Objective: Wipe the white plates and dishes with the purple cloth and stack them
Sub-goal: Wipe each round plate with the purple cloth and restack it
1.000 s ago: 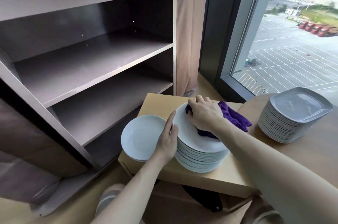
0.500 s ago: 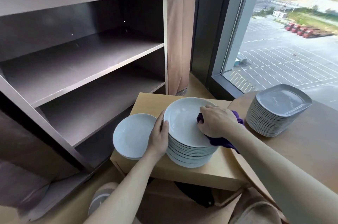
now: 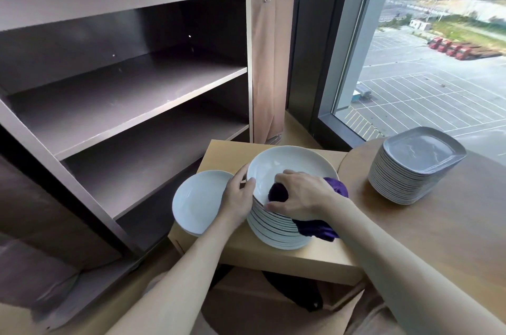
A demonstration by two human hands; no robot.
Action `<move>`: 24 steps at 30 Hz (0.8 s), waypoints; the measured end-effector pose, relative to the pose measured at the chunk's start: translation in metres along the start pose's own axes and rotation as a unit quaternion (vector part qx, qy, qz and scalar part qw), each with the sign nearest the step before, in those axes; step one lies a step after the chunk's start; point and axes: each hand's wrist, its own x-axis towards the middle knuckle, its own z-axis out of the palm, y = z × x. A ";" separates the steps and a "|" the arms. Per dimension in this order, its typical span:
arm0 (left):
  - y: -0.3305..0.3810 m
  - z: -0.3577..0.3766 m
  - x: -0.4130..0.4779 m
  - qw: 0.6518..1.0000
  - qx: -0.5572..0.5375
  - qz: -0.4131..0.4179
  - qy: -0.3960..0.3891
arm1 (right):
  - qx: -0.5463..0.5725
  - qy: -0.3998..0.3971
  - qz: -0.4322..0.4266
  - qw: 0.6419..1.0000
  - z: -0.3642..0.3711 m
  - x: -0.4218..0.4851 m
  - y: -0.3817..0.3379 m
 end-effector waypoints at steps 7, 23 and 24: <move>0.010 0.001 0.002 0.998 -0.063 -0.006 0.007 | 0.027 0.022 -0.008 0.999 0.002 0.001 0.000; 0.026 -0.011 -0.007 0.996 0.036 0.066 0.043 | 0.048 0.115 0.000 0.992 0.002 -0.007 -0.006; 0.026 -0.011 -0.009 0.996 0.040 0.071 0.045 | 0.046 0.124 0.005 0.991 0.003 -0.009 -0.007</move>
